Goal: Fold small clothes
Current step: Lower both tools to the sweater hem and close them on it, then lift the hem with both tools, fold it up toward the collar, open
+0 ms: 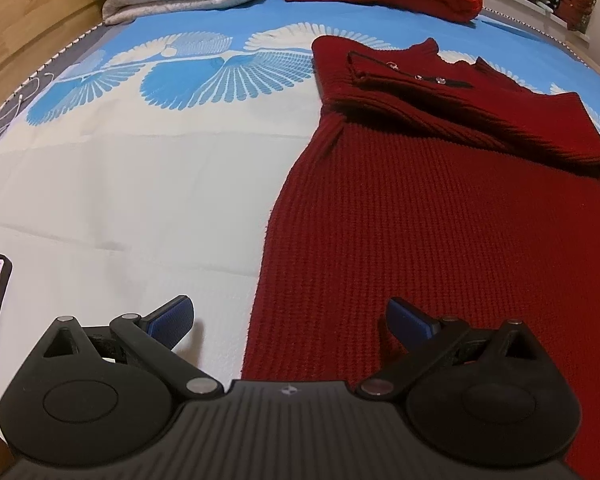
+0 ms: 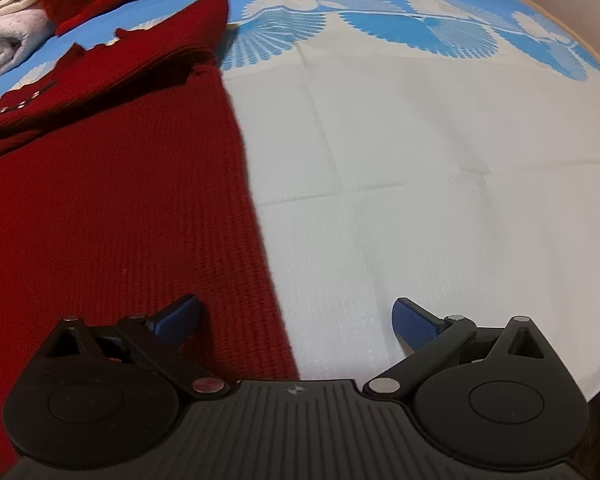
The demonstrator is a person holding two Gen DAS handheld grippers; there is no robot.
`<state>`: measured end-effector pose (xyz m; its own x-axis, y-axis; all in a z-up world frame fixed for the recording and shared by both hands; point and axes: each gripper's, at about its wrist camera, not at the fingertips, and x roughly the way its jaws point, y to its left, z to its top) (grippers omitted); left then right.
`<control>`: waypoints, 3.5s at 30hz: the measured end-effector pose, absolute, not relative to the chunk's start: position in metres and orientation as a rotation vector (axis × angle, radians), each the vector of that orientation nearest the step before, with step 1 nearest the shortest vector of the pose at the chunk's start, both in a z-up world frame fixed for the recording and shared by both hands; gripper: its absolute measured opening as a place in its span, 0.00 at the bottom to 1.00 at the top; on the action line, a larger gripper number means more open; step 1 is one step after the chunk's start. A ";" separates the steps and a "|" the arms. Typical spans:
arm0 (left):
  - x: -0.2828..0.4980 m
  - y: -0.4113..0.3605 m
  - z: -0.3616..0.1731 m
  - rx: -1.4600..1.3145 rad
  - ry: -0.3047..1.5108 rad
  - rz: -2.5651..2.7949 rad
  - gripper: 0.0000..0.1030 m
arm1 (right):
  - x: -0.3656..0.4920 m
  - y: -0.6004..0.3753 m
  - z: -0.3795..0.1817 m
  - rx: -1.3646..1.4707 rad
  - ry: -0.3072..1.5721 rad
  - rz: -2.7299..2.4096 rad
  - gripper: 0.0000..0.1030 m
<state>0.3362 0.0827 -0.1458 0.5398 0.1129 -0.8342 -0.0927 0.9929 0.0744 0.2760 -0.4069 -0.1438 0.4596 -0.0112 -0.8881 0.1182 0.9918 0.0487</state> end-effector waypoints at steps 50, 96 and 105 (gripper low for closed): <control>0.203 0.123 -0.006 -0.468 0.866 -0.206 0.18 | 0.170 -0.441 -0.027 0.776 0.786 0.217 0.16; 0.357 0.214 -0.111 -0.936 1.001 -0.077 0.12 | 0.348 -0.416 -0.073 0.813 0.770 0.068 0.12; 0.366 0.217 -0.130 -0.871 1.034 0.073 0.51 | 0.359 -0.437 -0.126 0.735 0.954 -0.116 0.46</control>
<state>0.3659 0.2171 -0.1303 0.5397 -0.3328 -0.7733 -0.4383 0.6732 -0.5956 0.3588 -0.4372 -0.1264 0.5919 0.2200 -0.7754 0.3995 0.7555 0.5192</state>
